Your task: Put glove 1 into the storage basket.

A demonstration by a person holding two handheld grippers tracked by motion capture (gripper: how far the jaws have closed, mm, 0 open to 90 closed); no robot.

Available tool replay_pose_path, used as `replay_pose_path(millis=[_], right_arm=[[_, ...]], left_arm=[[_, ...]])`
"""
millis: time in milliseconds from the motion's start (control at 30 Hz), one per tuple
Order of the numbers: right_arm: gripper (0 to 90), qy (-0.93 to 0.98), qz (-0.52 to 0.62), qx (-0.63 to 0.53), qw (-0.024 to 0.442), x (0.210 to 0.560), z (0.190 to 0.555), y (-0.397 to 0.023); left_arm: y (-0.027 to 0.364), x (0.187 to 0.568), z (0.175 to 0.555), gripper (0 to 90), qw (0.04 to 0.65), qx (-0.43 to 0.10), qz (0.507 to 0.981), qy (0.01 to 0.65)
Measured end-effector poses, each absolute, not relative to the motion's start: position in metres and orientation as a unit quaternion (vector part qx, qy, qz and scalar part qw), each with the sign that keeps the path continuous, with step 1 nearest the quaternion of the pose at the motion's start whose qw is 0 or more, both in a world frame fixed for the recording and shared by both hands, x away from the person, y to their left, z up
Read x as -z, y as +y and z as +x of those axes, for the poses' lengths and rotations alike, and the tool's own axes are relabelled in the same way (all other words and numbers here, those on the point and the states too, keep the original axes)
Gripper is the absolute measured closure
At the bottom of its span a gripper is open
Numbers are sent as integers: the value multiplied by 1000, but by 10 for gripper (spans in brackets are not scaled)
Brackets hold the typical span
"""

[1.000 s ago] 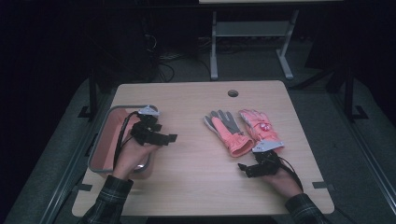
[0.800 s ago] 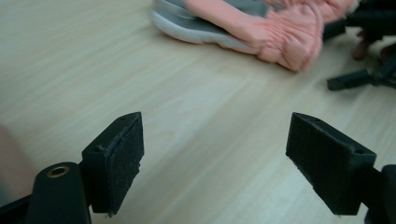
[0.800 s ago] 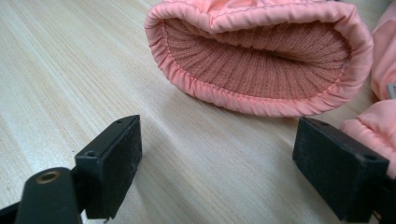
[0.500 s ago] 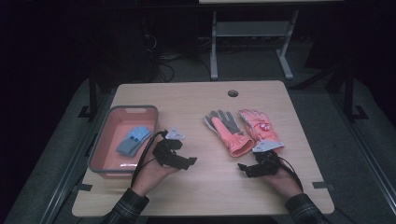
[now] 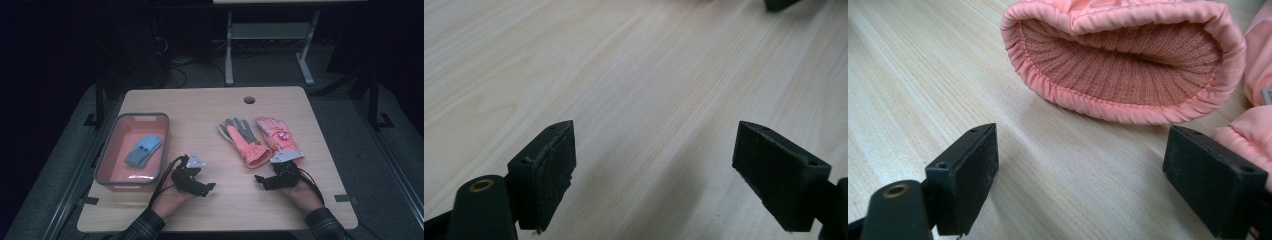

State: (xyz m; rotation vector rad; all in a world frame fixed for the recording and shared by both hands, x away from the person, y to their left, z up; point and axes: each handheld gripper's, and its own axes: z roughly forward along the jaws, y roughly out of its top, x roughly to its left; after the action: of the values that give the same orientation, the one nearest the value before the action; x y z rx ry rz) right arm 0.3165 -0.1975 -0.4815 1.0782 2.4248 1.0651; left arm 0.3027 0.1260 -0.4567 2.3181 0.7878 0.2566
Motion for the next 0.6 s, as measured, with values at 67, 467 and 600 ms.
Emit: replay_pose_path(millis=[67,467,600], right_arm=[[139,840,373,-368,141,481,316,-198],[242,841,379,-364,131,471,310,-199],[302,838,383,-369,121,465,306,-201]], left_arm=[[125,462,303,157,326,-109,892,295],[128,477,303,125,369,-113,882,271],[128,478,303,126,376,-112,879,270]])
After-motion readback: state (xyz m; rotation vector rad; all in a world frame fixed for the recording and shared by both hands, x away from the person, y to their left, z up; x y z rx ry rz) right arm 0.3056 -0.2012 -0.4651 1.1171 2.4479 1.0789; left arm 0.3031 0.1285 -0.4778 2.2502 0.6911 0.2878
